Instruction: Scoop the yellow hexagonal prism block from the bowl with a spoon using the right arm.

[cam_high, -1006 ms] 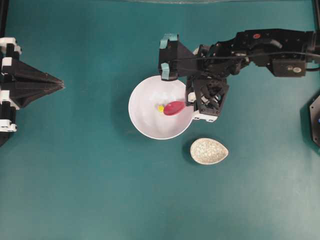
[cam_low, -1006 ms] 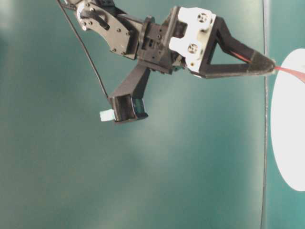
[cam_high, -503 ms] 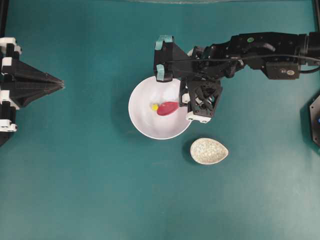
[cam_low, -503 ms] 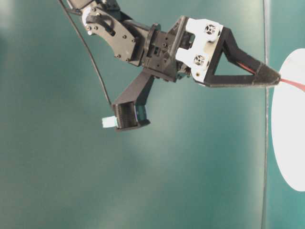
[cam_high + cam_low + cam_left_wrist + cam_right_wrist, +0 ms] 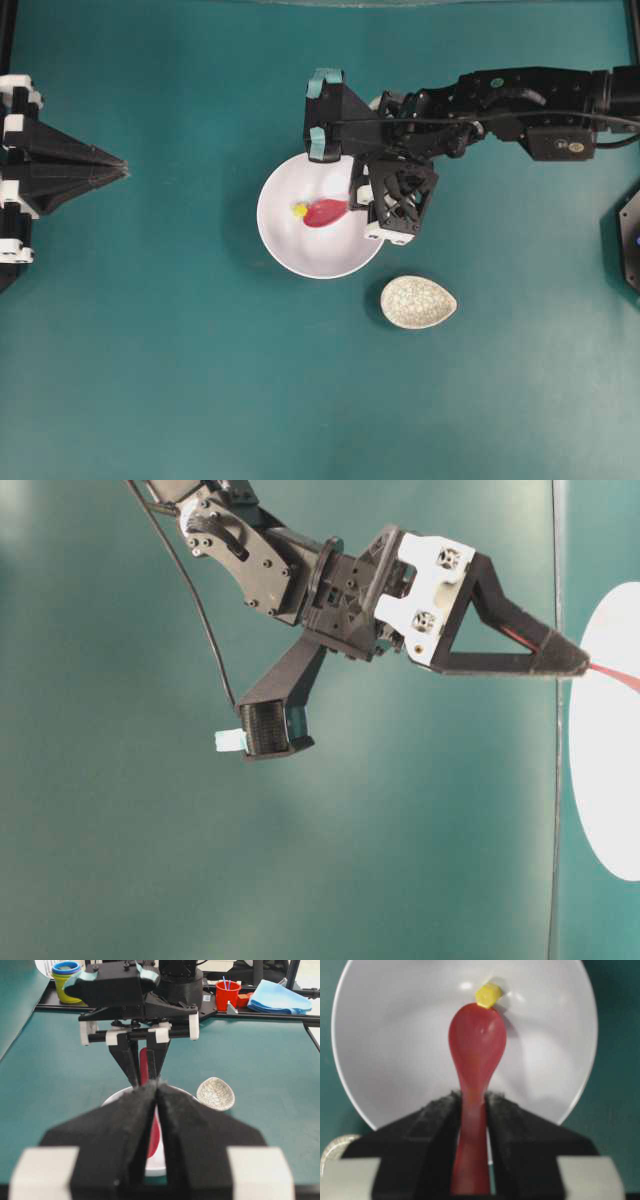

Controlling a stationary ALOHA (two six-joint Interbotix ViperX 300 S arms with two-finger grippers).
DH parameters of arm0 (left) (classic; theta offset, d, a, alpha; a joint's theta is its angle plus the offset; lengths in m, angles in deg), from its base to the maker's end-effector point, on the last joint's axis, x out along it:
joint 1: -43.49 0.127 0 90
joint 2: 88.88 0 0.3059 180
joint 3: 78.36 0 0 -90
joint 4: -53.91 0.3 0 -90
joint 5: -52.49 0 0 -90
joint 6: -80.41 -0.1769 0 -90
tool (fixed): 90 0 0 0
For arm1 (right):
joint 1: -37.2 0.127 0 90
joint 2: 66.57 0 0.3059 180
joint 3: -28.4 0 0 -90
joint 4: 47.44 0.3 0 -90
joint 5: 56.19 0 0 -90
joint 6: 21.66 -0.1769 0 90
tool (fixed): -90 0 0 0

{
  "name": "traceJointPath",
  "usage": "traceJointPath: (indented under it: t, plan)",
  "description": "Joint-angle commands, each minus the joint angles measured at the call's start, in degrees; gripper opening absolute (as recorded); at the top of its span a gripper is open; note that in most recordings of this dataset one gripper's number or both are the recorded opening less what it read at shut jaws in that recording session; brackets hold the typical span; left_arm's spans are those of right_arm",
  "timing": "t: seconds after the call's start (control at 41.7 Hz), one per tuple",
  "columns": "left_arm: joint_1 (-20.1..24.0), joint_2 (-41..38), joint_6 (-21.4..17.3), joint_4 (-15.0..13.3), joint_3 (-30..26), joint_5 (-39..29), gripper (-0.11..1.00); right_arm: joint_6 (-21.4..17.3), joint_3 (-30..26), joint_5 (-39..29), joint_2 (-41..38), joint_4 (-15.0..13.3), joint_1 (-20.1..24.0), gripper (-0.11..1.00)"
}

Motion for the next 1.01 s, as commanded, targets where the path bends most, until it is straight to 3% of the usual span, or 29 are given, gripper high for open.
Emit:
traceJointPath:
  t: [0.0,0.982]
  plan:
    - [0.1,-0.2,-0.1,0.1,-1.6,0.6,0.09,0.1,-1.5,1.3,1.0,0.0,0.2,0.25]
    - [0.1,-0.1,-0.1,0.0,-1.7,0.6,0.09,0.1,-1.4,7.6,0.9,0.0,1.1,0.25]
